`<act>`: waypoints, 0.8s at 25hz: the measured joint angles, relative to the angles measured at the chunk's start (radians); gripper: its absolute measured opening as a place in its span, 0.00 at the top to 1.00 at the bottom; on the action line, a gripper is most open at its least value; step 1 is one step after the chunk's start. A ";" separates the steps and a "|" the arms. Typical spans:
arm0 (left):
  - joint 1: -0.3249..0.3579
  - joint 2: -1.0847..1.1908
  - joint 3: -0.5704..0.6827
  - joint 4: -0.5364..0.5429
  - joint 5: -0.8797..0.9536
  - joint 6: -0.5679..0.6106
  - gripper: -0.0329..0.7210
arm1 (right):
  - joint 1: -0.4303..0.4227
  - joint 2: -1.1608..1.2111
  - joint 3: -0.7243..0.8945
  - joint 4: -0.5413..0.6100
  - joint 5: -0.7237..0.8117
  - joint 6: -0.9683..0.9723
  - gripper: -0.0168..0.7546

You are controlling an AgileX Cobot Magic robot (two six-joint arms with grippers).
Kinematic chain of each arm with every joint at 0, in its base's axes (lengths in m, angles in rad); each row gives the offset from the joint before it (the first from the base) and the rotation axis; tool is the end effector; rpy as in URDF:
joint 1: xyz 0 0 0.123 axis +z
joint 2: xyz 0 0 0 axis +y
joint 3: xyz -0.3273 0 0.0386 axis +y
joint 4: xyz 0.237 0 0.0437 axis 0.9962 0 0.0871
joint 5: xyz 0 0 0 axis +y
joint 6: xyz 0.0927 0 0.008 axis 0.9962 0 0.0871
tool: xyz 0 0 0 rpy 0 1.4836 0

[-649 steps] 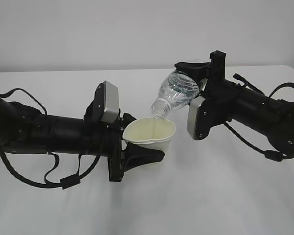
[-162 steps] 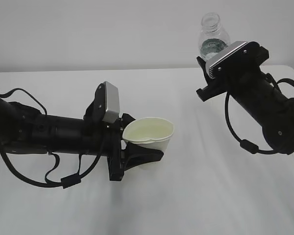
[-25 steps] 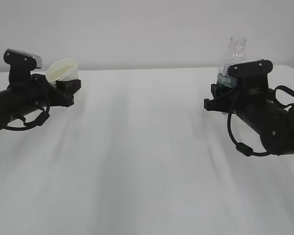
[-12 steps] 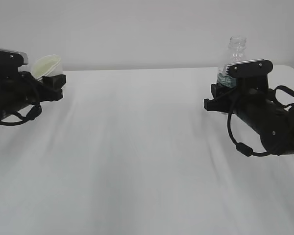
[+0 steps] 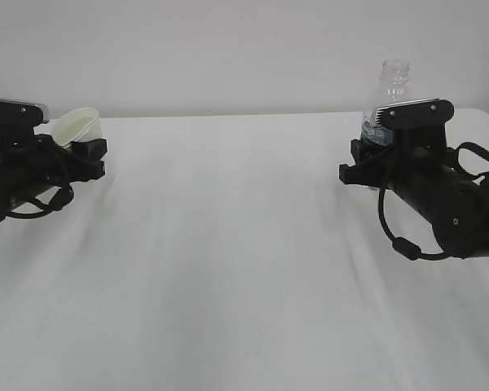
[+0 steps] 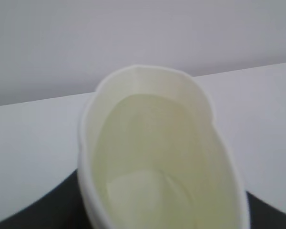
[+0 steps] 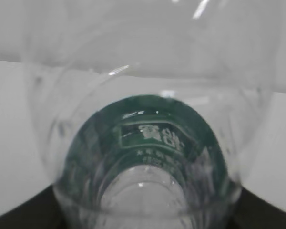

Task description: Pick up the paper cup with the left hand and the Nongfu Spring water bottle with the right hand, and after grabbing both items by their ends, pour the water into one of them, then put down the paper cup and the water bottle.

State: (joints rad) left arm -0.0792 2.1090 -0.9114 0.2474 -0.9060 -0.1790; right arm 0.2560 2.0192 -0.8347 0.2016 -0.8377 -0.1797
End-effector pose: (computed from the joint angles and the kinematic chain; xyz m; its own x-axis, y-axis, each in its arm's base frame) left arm 0.4144 -0.0509 0.1595 -0.2234 -0.0063 -0.9747 0.2598 0.9634 -0.0658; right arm 0.3857 0.0867 0.1735 -0.2527 -0.1109 -0.9612 -0.1228 0.9891 -0.0818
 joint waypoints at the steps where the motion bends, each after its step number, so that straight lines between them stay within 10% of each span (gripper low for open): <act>1: 0.000 0.002 0.000 -0.002 0.000 0.005 0.45 | 0.000 0.000 0.000 0.000 0.000 0.000 0.45; 20: 0.000 0.121 0.000 -0.030 -0.169 0.051 0.45 | 0.000 0.000 0.000 0.000 0.000 0.000 0.45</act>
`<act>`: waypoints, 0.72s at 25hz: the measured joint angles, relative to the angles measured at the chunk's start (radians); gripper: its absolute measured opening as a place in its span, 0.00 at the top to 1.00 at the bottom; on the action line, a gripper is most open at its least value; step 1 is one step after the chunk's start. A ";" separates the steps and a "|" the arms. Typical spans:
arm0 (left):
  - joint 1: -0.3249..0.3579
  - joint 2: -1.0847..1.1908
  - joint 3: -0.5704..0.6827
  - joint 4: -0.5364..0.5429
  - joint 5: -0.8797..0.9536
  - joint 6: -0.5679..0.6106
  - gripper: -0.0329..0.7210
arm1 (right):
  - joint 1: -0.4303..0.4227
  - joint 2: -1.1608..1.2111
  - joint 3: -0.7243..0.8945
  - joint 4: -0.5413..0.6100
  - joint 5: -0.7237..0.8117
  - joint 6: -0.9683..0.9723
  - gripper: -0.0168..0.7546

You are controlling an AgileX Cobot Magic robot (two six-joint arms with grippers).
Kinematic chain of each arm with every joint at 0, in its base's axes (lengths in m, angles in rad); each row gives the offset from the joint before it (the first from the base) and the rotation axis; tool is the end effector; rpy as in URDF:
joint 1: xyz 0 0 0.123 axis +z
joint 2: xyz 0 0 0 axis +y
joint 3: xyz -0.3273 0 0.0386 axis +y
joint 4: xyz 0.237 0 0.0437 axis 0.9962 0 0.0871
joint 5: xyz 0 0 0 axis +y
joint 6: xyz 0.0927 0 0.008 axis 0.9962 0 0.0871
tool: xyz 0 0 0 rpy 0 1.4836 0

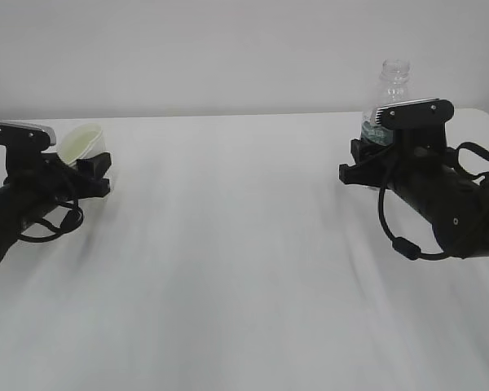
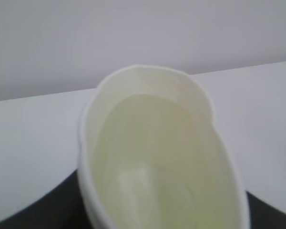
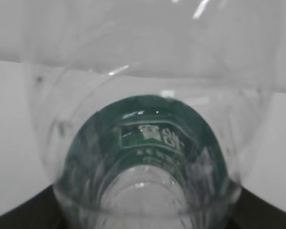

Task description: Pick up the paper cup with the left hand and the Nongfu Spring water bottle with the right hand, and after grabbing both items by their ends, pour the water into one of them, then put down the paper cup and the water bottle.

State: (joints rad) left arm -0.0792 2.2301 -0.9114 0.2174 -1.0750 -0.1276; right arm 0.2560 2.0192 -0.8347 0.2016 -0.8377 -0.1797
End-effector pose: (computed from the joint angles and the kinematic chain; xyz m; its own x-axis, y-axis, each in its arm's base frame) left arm 0.4198 -0.0510 0.1242 -0.1713 -0.0090 -0.9852 0.2603 0.9640 -0.0540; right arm 0.3857 0.0867 0.1735 -0.2527 -0.1109 -0.9612 -0.1228 0.9891 -0.0818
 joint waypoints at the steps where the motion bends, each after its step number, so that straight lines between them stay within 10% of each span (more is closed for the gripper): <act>1: 0.000 0.007 0.000 0.000 -0.001 0.001 0.45 | 0.000 0.000 0.000 0.000 0.000 0.000 0.45; 18: 0.000 0.020 0.000 -0.006 -0.003 0.007 0.45 | 0.000 0.000 0.000 0.000 0.000 0.000 0.45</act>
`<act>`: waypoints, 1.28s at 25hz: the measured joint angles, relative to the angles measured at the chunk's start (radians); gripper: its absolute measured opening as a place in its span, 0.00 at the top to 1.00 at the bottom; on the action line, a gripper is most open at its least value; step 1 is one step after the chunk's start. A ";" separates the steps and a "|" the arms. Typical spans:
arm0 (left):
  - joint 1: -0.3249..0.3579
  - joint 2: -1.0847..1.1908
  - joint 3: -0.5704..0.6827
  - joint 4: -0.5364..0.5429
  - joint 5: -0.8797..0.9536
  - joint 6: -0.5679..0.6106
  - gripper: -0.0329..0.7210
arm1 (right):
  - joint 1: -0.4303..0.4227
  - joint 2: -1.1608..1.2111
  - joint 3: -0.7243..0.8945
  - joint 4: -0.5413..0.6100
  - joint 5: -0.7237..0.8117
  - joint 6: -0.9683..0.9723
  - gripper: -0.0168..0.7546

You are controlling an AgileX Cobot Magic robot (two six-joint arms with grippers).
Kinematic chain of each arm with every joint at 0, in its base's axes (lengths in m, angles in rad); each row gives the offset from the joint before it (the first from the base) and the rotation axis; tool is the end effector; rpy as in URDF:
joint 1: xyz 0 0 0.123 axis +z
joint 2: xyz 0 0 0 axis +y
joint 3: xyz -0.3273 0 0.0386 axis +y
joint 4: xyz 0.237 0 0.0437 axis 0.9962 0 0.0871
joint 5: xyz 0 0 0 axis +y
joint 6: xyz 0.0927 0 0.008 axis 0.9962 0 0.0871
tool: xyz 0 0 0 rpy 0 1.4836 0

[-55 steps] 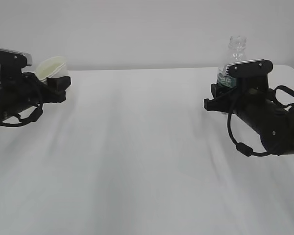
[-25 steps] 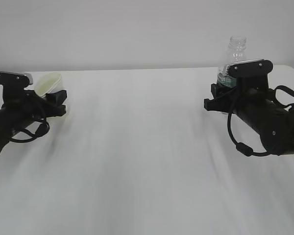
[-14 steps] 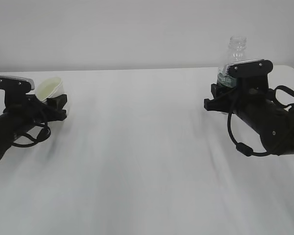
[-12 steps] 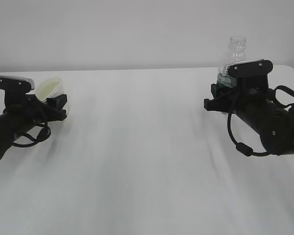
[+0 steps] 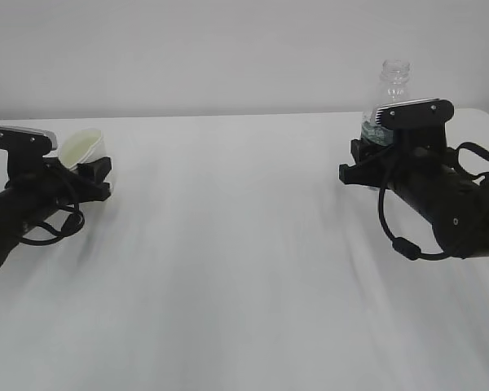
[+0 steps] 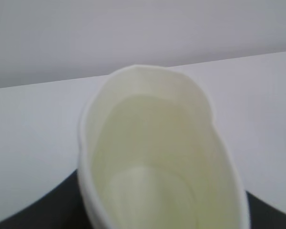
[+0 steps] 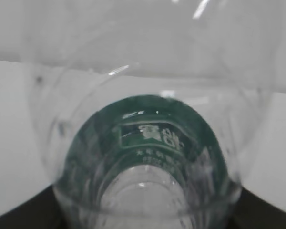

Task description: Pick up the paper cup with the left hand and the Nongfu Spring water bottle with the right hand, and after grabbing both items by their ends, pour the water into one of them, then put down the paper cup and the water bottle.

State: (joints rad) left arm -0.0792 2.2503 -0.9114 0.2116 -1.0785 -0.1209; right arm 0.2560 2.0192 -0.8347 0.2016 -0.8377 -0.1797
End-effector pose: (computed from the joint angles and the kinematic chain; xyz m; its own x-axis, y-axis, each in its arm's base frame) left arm 0.4199 -0.0506 0.1160 -0.1861 -0.0047 -0.9825 0.2556 0.9653 -0.0530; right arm 0.3857 0.0867 0.1735 -0.2527 -0.1109 -0.9612 -0.1228 0.9891 -0.0818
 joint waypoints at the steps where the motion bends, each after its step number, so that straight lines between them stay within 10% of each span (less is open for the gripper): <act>1: 0.000 0.000 0.000 0.000 0.000 0.000 0.45 | 0.000 0.000 0.000 0.000 0.000 0.000 0.45; 32: 0.000 0.025 0.002 -0.002 -0.014 0.006 0.35 | 0.008 0.000 0.000 0.002 -0.001 0.000 0.45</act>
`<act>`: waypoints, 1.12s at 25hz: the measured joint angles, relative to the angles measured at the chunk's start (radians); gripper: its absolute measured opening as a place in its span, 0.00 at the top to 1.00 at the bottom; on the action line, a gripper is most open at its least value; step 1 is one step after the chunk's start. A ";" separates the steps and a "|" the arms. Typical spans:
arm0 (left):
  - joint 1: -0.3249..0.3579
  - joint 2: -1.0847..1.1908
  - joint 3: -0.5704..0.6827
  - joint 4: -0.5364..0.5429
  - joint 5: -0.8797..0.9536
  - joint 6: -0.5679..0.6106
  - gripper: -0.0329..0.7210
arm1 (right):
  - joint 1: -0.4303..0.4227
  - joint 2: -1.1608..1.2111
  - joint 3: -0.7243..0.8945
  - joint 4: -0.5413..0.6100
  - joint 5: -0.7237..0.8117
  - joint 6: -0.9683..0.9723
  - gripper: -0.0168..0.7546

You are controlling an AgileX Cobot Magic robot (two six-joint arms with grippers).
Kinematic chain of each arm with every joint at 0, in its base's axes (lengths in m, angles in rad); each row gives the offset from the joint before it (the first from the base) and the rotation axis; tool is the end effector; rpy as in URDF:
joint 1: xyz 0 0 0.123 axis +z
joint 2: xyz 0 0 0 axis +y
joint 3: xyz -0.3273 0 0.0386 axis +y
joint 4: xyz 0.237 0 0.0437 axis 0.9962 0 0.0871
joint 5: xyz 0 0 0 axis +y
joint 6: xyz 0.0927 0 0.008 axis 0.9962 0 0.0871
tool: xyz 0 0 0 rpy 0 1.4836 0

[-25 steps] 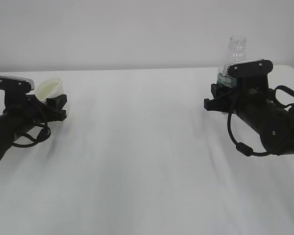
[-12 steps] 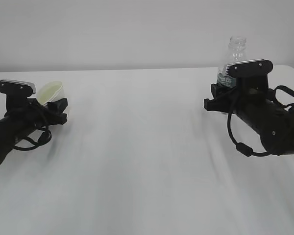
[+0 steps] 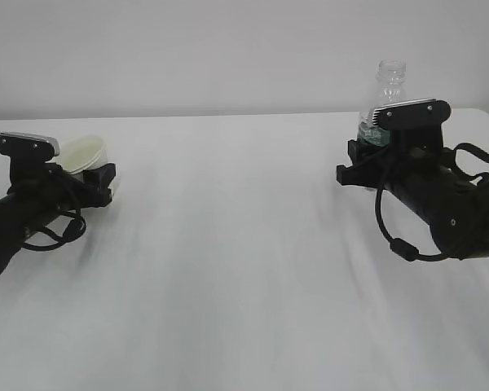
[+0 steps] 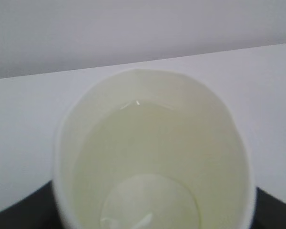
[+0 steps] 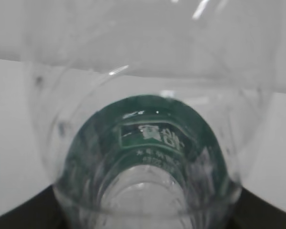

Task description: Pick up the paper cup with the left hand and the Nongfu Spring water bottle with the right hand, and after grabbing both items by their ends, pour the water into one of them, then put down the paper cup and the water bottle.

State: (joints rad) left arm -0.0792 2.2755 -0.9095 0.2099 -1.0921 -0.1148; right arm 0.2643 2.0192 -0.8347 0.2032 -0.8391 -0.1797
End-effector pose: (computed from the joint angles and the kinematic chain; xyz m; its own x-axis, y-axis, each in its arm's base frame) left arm 0.4194 -0.0505 0.1063 -0.1983 -0.0010 -0.9801 0.2553 0.9654 -0.0526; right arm 0.3850 0.0897 0.1736 -0.2508 -0.1118 -0.9616 -0.1294 0.9883 -0.0811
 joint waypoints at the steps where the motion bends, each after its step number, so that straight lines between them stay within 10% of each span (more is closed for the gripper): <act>1: 0.000 0.000 0.000 0.000 0.000 0.000 0.31 | 0.000 0.000 0.000 0.000 0.000 0.000 0.45; 28: 0.000 -0.018 0.083 -0.002 -0.046 0.000 0.20 | 0.000 0.000 0.000 0.000 0.000 0.000 0.45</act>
State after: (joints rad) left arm -0.0792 2.2580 -0.8263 0.2081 -1.1383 -0.1148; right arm 0.2643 2.0192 -0.8347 0.2032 -0.8391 -0.1797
